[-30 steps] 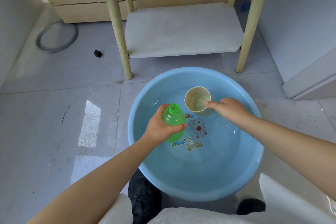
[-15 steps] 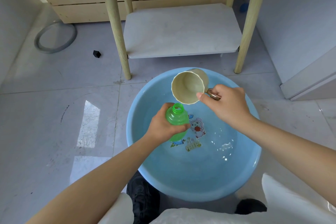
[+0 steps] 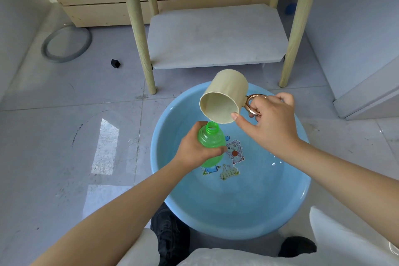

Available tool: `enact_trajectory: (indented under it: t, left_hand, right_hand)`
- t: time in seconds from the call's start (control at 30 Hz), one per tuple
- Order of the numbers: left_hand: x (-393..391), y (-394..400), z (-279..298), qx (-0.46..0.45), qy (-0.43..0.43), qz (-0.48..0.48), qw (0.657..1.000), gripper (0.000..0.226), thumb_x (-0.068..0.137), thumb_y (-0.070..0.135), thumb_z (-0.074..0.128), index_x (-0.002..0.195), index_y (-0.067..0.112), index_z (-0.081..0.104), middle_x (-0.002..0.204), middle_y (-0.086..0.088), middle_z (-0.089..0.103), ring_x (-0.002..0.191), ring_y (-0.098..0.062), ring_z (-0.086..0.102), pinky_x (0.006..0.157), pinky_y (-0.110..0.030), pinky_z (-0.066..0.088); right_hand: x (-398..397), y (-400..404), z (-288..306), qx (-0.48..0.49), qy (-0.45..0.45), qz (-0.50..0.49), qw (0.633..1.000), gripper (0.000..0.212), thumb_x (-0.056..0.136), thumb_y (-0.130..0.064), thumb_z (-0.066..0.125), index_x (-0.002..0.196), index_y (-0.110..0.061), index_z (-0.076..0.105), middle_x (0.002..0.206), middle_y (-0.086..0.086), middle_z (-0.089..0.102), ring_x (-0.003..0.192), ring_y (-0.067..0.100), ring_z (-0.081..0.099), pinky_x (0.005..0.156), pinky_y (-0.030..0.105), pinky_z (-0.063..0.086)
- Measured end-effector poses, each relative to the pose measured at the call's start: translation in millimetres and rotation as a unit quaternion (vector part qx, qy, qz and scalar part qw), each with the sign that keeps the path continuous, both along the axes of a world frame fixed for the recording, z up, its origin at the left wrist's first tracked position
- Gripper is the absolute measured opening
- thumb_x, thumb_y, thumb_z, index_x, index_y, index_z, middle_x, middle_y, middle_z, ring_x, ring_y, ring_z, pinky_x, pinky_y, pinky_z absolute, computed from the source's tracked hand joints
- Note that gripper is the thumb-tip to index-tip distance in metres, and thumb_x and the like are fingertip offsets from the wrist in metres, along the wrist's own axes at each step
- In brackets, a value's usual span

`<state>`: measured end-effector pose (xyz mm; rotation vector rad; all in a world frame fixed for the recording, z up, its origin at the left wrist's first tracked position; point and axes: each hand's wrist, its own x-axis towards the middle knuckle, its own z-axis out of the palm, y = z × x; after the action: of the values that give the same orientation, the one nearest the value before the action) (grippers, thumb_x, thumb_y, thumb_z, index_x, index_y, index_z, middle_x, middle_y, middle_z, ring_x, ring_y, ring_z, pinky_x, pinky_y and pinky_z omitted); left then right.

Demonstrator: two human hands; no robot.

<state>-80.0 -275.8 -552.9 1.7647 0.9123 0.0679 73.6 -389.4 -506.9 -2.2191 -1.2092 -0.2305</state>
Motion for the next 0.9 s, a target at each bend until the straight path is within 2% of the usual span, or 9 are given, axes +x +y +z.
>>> enact_trajectory:
  t: [0.43,0.7,0.9]
  left_hand:
    - [0.0,-0.1,-1.3,-0.003,0.004,0.001,1.000,0.067,0.063,0.034,0.086,0.118,0.031,0.047,0.106,0.009,0.061,0.100,-0.013,0.059,0.085,-0.030,0.051]
    - [-0.7,-0.7,-0.7,-0.010,0.006,0.002,1.000,0.066,0.064,0.033,0.086,0.117,0.030,0.048,0.105,0.008,0.061,0.098,-0.013,0.060,0.078,-0.023,0.049]
    - [-0.3,-1.0,1.3,-0.005,0.013,0.000,1.000,0.066,0.065,0.034,0.085,0.119,0.031,0.046,0.105,0.010,0.059,0.096,-0.011,0.058,0.072,-0.016,0.045]
  right_hand:
    - [1.0,2.1,1.1,0.027,-0.042,0.011,0.999,0.040,0.079,-0.053,0.056,0.065,-0.020,0.037,0.055,-0.014,0.035,0.054,0.013,0.034,0.079,0.031,0.025]
    - [1.8,2.7,3.0,0.038,-0.076,0.025,0.996,0.038,0.079,-0.051,0.056,0.067,-0.020,0.037,0.057,-0.013,0.035,0.055,0.014,0.032,0.081,0.031,0.026]
    - [3.0,2.6,1.9,0.045,-0.102,0.028,0.993,0.040,0.079,-0.050,0.057,0.065,-0.015,0.044,0.057,-0.011,0.037,0.053,0.019,0.040,0.082,0.032,0.027]
